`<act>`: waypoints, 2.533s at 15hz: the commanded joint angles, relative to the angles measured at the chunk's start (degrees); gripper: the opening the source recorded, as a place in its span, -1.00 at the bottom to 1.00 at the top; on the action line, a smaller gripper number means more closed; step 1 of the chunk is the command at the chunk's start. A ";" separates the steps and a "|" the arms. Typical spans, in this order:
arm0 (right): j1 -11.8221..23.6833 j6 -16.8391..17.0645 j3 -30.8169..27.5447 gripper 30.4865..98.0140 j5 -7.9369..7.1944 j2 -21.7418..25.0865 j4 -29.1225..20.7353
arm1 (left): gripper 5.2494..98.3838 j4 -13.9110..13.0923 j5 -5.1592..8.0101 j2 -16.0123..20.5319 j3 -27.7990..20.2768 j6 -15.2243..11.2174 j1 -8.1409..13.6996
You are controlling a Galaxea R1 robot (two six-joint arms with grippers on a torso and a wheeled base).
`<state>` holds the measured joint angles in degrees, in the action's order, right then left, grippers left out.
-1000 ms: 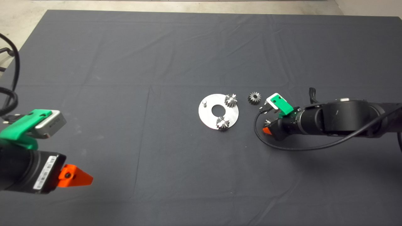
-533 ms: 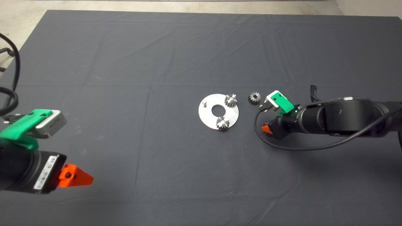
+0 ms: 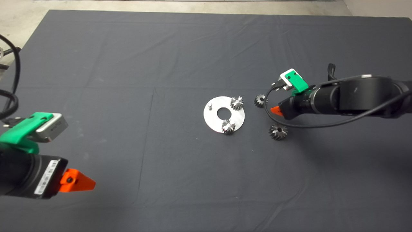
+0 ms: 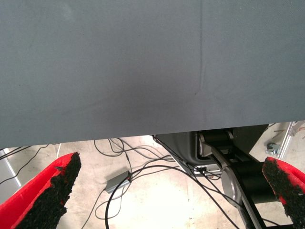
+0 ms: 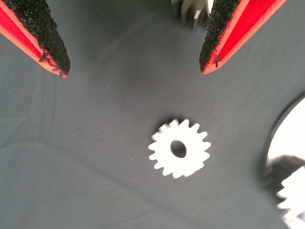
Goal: Remove an incorrectly installed larger gear and replace it with the correct smaller gear
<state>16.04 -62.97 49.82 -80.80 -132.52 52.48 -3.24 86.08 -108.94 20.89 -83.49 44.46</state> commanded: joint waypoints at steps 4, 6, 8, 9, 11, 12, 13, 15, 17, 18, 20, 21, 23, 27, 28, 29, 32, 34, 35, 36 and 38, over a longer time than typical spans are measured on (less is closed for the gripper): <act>1.01 -6.63 5.79 0.41 3.89 -2.89 0.78 | 0.99 -0.89 0.23 -0.20 -0.52 -0.27 0.54; 0.92 -6.99 7.90 0.48 5.57 -2.89 0.78 | 0.99 -0.89 0.23 -0.27 -0.52 -0.35 0.54; 0.92 -7.61 8.50 0.57 5.57 -2.36 0.78 | 0.99 -0.89 0.23 -0.27 -0.52 -0.35 0.54; 0.92 -7.69 8.61 0.58 5.57 -2.36 0.78 | 0.99 -0.89 0.23 -0.27 -0.52 -0.35 0.54; 0.84 -8.30 8.53 0.70 5.66 -2.36 0.78 | 0.99 -0.89 0.23 -0.35 -0.52 -0.35 0.54; 0.75 -8.89 8.61 0.70 5.74 -2.44 0.78 | 0.99 -0.89 0.23 -0.36 -0.52 -0.35 0.54; 0.75 -9.03 8.59 0.70 6.63 -2.53 0.78 | 0.99 -0.89 0.23 -0.36 -0.52 -0.35 0.54; 0.75 -9.42 8.61 0.80 9.23 -2.62 0.78 | 0.99 -0.89 0.23 -0.36 -0.52 -0.35 0.54; 0.75 -10.77 8.97 0.84 9.52 -2.99 0.87 | 0.99 -0.89 0.23 -0.38 -0.52 -0.35 0.54; 0.75 -10.77 9.69 0.84 9.61 -3.61 0.87 | 0.99 -0.89 0.23 -0.38 -0.52 -0.35 0.54; 0.66 -10.68 9.75 0.99 9.98 -3.94 0.96 | 0.99 -0.89 0.23 -0.45 -0.52 -0.35 0.54; 0.66 -10.68 9.84 0.99 10.73 -3.94 0.96 | 0.99 -0.89 0.23 -0.45 -0.52 -0.35 0.54; -0.24 -10.42 10.02 0.99 13.69 -3.94 1.04 | 0.99 -0.89 0.23 -0.45 -0.52 -0.44 0.54; -1.71 -10.24 12.03 0.99 16.04 -4.12 1.22 | 0.99 -0.89 0.23 -0.36 -0.52 -0.44 0.54; -1.71 -10.24 12.12 0.99 16.03 -4.20 1.22 | 0.99 -0.89 0.23 -0.36 -0.52 -0.36 0.54; -1.71 -10.24 12.21 0.99 16.03 -4.20 1.22 | 0.99 -0.89 0.23 -0.36 -0.52 -0.35 0.54; -1.71 -10.24 13.53 0.99 16.08 -5.03 1.25 | 0.99 -0.89 0.23 -0.36 -0.52 -0.35 0.54; -1.79 -10.16 13.97 0.99 16.12 -5.60 1.40 | 0.99 -0.89 0.23 -0.36 -0.52 -0.35 0.54; -1.71 -10.16 14.06 0.93 16.12 -5.96 1.40 | 0.99 -0.89 0.23 -0.36 -0.52 -0.35 0.54; -1.73 -10.07 14.23 0.91 16.04 -6.14 1.40 | 0.99 -0.89 0.23 -0.34 -0.52 -0.35 0.54; -2.15 -9.72 15.02 0.91 16.12 -6.31 1.57 | 0.99 -0.89 0.23 -0.27 -0.52 -0.36 0.54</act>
<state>13.03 -73.09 64.13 -65.04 -138.59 52.53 -3.27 86.06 -109.31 20.89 -83.57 44.43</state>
